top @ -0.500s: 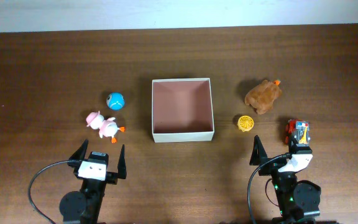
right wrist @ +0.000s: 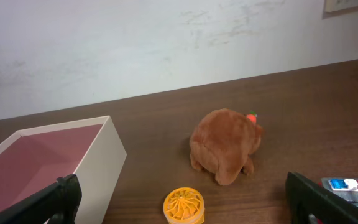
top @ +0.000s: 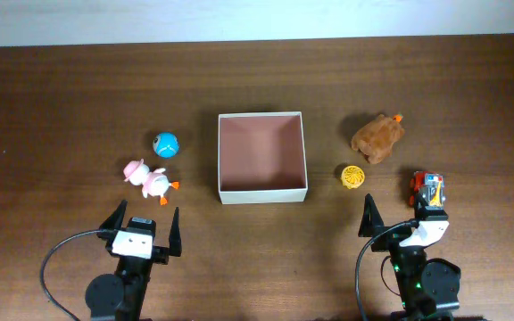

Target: Pack container

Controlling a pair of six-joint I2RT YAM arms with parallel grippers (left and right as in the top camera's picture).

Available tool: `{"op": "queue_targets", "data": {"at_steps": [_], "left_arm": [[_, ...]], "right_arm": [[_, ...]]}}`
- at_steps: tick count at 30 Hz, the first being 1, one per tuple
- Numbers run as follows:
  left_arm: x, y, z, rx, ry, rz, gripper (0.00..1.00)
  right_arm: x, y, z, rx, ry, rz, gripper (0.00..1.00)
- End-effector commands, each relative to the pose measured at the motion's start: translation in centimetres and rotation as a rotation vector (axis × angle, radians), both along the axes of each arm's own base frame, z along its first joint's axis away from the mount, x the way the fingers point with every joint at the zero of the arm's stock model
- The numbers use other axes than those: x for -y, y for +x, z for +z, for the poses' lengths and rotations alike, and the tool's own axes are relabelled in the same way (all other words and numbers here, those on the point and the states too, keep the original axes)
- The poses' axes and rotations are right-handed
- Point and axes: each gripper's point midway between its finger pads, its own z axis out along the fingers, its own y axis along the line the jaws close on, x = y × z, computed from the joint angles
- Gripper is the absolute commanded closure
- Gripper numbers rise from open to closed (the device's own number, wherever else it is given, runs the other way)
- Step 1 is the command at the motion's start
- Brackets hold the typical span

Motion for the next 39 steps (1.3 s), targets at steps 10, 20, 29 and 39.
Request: {"op": "queue_targets", "data": {"at_steps": [10,20,29,39], "left_arm": [[0.1,0.0,0.0,0.007,0.011,-0.008,0.0],[0.1,0.0,0.0,0.007,0.011,-0.008,0.0],[0.1,0.0,0.0,0.007,0.011,-0.008,0.0],[0.1,0.0,0.0,0.007,0.011,-0.008,0.0]], "right_arm": [[-0.2,-0.1,-0.2,-0.004,-0.007,0.012,0.01],[-0.3,-0.1,-0.2,-0.004,-0.006,0.013,0.01],[-1.8,-0.2,2.9,0.117,0.03,0.105,0.01],[-2.5,-0.4,8.9,-0.145,0.019,0.139,0.01]]}}
